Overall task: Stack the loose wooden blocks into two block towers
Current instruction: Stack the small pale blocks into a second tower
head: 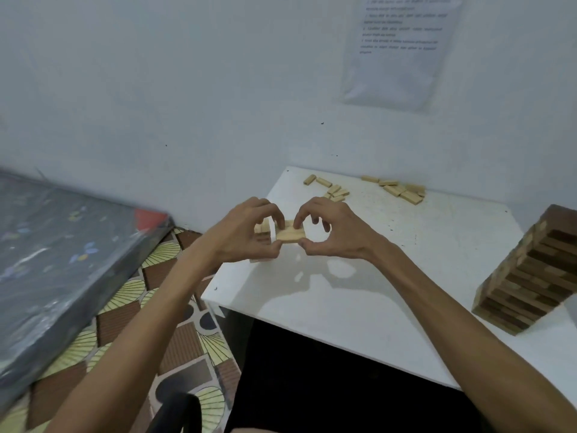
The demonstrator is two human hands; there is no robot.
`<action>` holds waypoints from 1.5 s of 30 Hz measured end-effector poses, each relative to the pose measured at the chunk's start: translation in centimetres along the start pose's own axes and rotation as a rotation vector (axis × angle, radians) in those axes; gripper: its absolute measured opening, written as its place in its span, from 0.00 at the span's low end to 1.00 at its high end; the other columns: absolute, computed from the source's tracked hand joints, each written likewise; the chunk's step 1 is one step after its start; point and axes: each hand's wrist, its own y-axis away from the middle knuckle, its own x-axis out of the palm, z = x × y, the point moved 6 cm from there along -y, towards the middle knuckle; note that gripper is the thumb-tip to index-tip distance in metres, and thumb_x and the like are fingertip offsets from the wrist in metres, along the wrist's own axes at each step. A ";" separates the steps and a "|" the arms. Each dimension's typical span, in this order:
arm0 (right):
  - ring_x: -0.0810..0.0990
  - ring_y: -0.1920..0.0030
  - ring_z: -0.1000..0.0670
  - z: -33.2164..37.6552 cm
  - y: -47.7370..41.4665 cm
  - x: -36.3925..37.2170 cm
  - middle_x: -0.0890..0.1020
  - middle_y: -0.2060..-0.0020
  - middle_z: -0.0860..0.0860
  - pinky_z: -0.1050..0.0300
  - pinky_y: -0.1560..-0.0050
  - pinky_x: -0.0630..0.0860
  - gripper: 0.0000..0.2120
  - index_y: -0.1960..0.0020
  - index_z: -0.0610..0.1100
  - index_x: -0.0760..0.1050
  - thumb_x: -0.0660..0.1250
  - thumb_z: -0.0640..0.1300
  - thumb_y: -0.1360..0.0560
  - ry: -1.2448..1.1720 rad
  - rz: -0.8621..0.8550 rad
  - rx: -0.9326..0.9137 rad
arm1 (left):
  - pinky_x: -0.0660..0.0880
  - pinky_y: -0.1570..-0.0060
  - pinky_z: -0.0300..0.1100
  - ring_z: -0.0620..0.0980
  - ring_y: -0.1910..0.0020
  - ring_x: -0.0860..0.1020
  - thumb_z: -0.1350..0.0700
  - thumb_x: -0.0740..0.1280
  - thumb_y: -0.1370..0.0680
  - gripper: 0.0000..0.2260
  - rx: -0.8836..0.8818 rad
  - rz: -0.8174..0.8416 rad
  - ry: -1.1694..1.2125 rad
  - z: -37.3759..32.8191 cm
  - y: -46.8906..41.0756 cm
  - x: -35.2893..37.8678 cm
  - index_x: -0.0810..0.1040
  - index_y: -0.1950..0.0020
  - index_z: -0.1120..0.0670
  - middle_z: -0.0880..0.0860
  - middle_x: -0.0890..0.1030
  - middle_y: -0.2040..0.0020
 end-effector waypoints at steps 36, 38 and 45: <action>0.74 0.49 0.55 -1.1 -7.2 5.1 0.77 0.48 0.61 0.63 0.54 0.67 0.13 0.45 0.55 0.78 0.75 0.51 0.28 0.037 0.202 0.069 | 0.66 0.55 0.38 0.43 0.49 0.71 0.41 0.73 0.29 0.17 -0.130 0.051 -0.021 8.7 0.8 -1.3 0.79 0.43 0.45 0.42 0.78 0.47; 0.74 0.49 0.55 -1.1 -7.2 5.1 0.77 0.48 0.61 0.63 0.54 0.67 0.13 0.45 0.55 0.78 0.75 0.51 0.28 0.043 0.202 0.069 | 0.66 0.55 0.38 0.43 0.49 0.71 0.42 0.73 0.29 0.17 -0.128 0.044 -0.027 8.8 0.8 -1.3 0.79 0.43 0.45 0.43 0.78 0.47; 0.74 0.49 0.56 -1.2 -7.2 5.2 0.76 0.48 0.62 0.65 0.55 0.66 0.13 0.45 0.55 0.78 0.76 0.51 0.27 0.060 0.210 0.076 | 0.68 0.54 0.38 0.44 0.49 0.71 0.39 0.71 0.30 0.19 -0.137 0.047 -0.027 9.0 0.8 -1.0 0.79 0.43 0.44 0.42 0.77 0.47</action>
